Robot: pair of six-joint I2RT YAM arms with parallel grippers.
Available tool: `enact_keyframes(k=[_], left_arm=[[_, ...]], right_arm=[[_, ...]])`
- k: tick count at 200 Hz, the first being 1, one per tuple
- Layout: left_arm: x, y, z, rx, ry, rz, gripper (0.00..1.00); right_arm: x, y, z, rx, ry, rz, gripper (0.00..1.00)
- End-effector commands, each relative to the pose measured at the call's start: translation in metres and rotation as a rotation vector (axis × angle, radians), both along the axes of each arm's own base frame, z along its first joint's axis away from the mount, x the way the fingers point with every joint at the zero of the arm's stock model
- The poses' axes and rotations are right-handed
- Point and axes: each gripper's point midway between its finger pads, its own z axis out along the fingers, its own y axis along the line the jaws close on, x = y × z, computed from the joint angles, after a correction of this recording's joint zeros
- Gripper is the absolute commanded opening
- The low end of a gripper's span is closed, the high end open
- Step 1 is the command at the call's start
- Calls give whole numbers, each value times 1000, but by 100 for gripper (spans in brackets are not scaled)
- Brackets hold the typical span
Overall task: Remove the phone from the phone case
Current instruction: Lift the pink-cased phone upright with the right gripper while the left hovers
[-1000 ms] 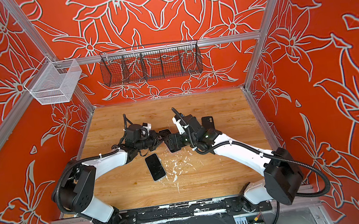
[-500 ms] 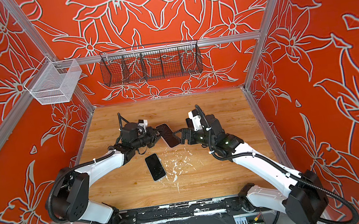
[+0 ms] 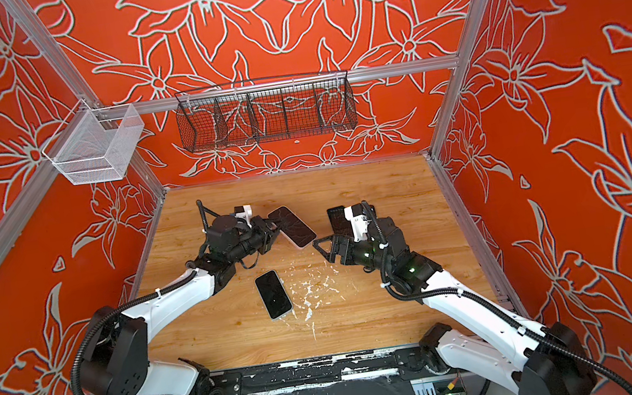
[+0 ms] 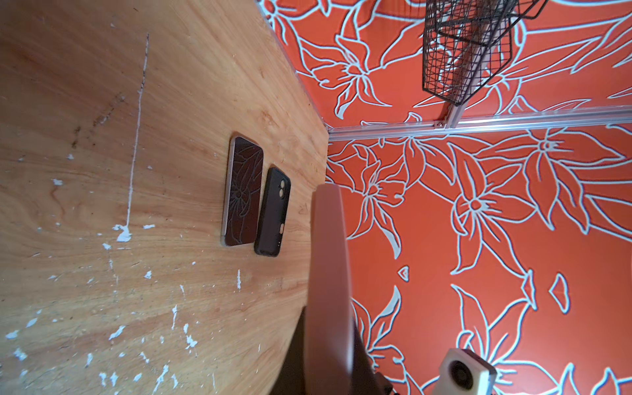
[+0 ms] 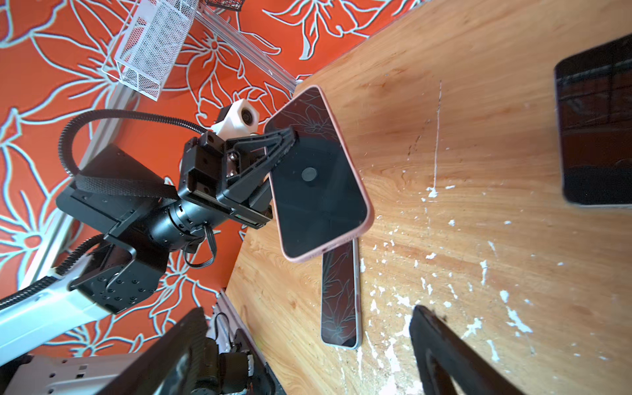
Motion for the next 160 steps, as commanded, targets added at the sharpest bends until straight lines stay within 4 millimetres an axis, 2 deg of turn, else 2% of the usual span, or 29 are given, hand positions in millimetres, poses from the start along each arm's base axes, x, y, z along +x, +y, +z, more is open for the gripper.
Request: enact_keyframes(k=[1, 48, 81, 116, 160], left_arm=[[1, -2, 37, -82, -94, 33, 0], [3, -2, 41, -129, -98, 59, 0], [2, -5, 49, -156, -124, 65, 0], [1, -11, 57, -198, -161, 57, 0], [-1, -19, 64, -252, -213, 37, 0]], right_arm=[[-2, 9, 16, 140, -14, 33, 91], [-2, 19, 15, 217, 7, 46, 84], [-1, 31, 7, 228, 28, 43, 83], [3, 44, 11, 313, 21, 32, 81], [7, 45, 16, 353, 1, -8, 77]])
